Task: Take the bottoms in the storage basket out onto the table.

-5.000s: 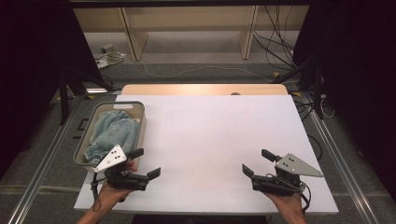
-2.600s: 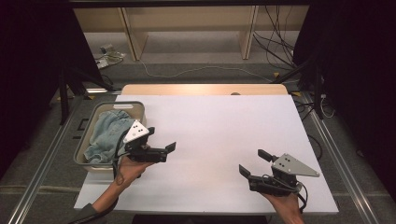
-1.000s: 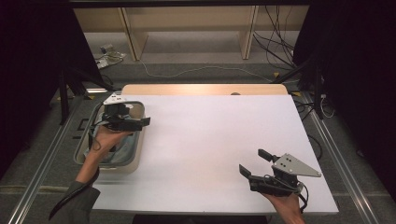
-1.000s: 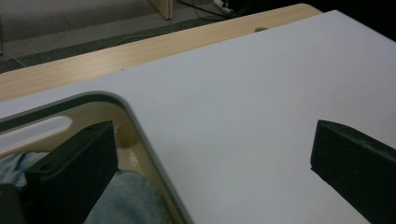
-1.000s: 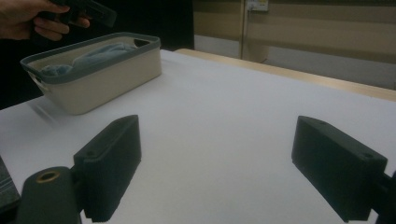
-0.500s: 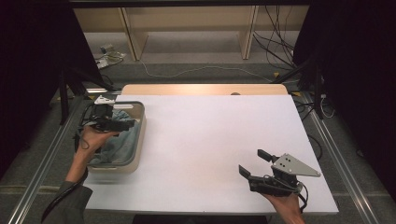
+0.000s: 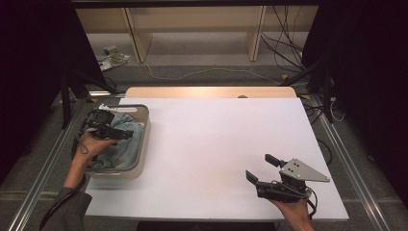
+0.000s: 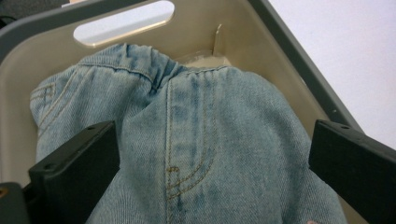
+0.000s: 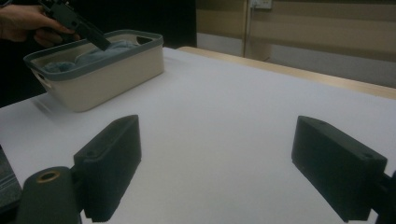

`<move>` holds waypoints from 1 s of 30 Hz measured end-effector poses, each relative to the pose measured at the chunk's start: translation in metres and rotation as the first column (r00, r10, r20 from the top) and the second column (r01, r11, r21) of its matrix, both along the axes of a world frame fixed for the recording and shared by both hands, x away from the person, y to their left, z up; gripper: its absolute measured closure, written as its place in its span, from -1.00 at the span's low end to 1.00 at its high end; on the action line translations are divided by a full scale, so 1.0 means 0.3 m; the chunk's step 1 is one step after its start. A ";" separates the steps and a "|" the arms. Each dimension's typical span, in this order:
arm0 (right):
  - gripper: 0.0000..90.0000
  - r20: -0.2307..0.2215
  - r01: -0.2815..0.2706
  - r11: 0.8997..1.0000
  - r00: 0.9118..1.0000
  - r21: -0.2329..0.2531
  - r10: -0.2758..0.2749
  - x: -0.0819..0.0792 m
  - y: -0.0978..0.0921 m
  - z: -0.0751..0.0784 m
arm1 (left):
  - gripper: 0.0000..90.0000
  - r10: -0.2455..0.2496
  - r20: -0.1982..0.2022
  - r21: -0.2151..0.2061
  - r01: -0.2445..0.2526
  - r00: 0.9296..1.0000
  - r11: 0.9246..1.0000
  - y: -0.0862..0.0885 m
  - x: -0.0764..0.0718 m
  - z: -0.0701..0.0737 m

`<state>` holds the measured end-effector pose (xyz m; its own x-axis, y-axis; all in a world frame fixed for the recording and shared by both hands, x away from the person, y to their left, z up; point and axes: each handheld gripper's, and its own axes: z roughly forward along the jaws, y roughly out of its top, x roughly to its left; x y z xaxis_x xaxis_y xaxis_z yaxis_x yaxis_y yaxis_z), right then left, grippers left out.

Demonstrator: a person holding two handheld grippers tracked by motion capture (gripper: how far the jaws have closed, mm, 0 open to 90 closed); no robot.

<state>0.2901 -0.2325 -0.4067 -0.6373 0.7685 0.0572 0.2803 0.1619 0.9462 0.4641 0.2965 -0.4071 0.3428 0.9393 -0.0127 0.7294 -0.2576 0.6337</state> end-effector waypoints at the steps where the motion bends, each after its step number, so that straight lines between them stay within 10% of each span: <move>1: -0.62 0.000 0.000 1.000 1.000 0.000 0.000 0.000 0.000 0.000 | -0.97 -0.002 -0.011 0.000 0.002 1.000 1.000 0.001 0.000 -0.003; 23: -0.62 -0.002 -0.006 1.000 1.000 -0.004 0.006 0.000 0.000 0.000 | -1.00 -0.038 -0.200 0.069 0.053 0.979 0.996 -0.017 0.013 -0.091; 30: -0.62 -0.015 -0.002 1.000 1.000 0.027 0.002 0.005 -0.012 -0.001 | -1.00 -0.038 -0.267 0.073 0.059 0.963 0.996 -0.017 0.011 -0.110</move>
<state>0.2916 -0.2363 -0.4069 -0.6375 0.7655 0.0871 0.2942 0.1374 0.9458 0.4676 0.2915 -0.4400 0.3822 0.9234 -0.0350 0.8540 -0.3386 0.3951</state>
